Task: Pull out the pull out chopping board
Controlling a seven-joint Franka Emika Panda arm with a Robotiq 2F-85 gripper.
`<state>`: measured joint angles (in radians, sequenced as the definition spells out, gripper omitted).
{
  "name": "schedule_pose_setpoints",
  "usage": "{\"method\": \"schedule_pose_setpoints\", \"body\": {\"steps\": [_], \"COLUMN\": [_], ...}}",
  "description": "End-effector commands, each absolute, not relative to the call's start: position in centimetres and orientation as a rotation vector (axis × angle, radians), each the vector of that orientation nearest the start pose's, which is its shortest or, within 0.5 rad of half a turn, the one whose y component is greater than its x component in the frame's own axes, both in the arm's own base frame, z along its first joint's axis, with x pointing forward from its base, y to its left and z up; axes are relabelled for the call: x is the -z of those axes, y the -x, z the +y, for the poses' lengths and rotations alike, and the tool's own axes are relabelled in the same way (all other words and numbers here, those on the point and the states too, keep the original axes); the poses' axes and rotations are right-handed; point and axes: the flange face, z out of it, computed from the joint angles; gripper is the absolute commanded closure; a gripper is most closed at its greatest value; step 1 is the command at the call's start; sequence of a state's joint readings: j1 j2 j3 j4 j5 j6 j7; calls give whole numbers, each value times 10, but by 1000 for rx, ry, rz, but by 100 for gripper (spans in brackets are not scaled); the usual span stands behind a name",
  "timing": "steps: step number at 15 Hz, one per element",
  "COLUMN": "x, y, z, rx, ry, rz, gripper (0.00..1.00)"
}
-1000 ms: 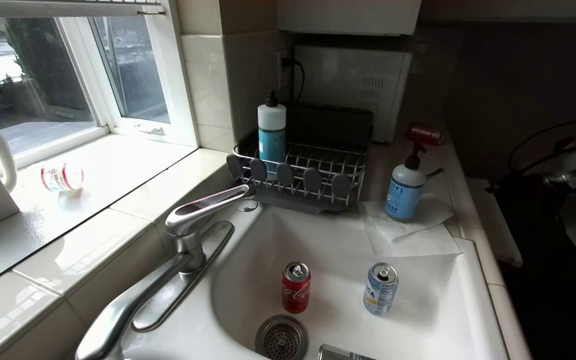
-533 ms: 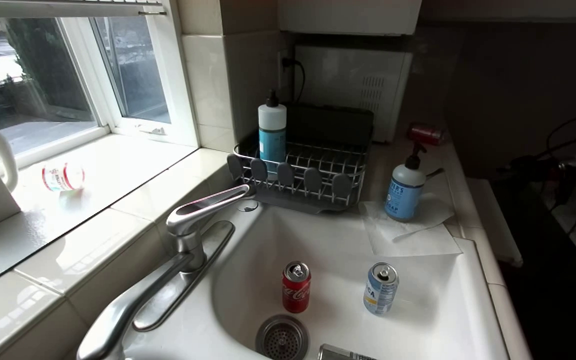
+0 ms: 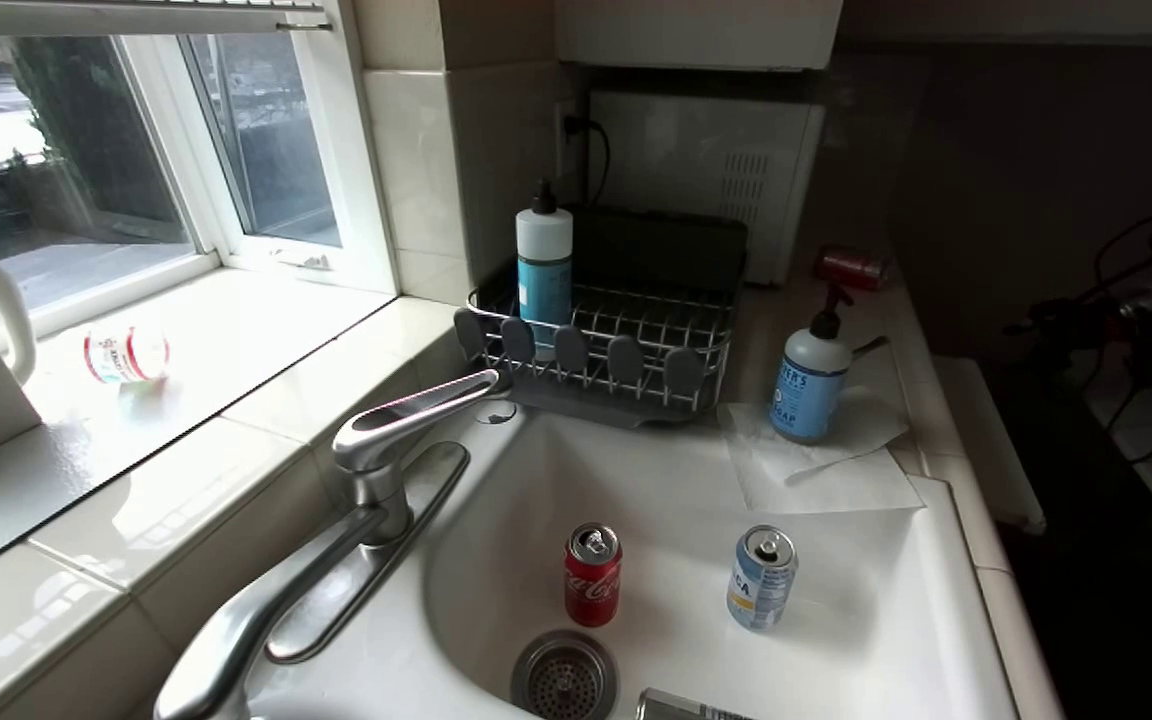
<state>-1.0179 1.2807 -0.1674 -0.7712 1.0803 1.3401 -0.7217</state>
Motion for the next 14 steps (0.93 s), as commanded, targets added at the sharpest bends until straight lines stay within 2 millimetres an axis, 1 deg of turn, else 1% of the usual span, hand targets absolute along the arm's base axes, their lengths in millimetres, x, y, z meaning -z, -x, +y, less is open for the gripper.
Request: {"method": "schedule_pose_setpoints", "body": {"steps": [1,3,5,7,8,11,13,14], "x": [-173,-189,-202,-214,-203,-215,-215,-210], "y": [-427,-428,-423,-408,-424,-415,-413,-414], "z": [-598,-597,-592,-584,-596,-590,-588,-580], "rx": [299,284,250,136,211,157,151,124], "ry": [2145,2240,2330,2371,2331,2358,2355,2346], "rz": [485,423,337,338,353,343,344,315], "gripper": [0,0,0,0,0,0,0,0]}}
